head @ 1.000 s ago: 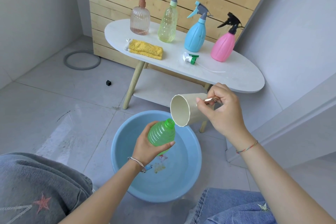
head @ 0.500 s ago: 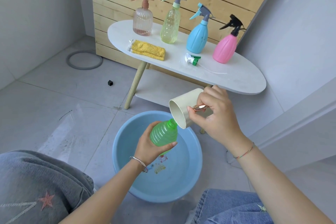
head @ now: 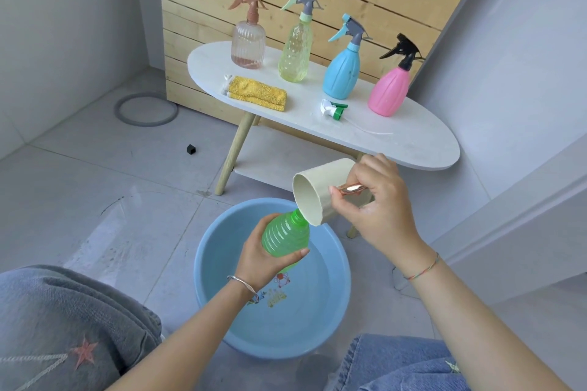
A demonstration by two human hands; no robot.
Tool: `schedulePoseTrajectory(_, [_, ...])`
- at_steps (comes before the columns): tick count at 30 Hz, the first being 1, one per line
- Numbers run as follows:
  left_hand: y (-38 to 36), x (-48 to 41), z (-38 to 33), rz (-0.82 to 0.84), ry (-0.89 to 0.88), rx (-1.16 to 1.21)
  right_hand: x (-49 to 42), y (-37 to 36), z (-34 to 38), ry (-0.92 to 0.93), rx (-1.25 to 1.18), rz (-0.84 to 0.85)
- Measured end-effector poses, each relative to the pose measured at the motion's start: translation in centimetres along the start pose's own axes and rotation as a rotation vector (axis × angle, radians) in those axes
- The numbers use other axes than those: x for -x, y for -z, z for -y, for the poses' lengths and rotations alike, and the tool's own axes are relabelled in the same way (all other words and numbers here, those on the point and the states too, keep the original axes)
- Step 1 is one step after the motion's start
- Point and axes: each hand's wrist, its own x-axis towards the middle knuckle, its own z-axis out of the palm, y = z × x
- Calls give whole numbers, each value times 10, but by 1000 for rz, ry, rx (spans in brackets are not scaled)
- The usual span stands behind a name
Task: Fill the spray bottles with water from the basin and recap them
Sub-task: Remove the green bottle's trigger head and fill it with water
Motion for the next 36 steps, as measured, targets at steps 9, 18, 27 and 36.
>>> schedulePoseTrajectory(9, [1,-28,-58,15,-79,86,-14,34,-39,-858,-567,-484])
schedulePoseTrajectory(18, [-20,-105,-144,-12,-167,65,-30,70,-122,-1181,-811,-782])
schedulePoseTrajectory(27, [-74,-175,-180,-9,-239,91,-30,75,-219,-1443,-780,-921])
schedulePoseTrajectory(36, [-110,-223,-171,36,-203,100,-43,39,-291,-1413,-840,-863])
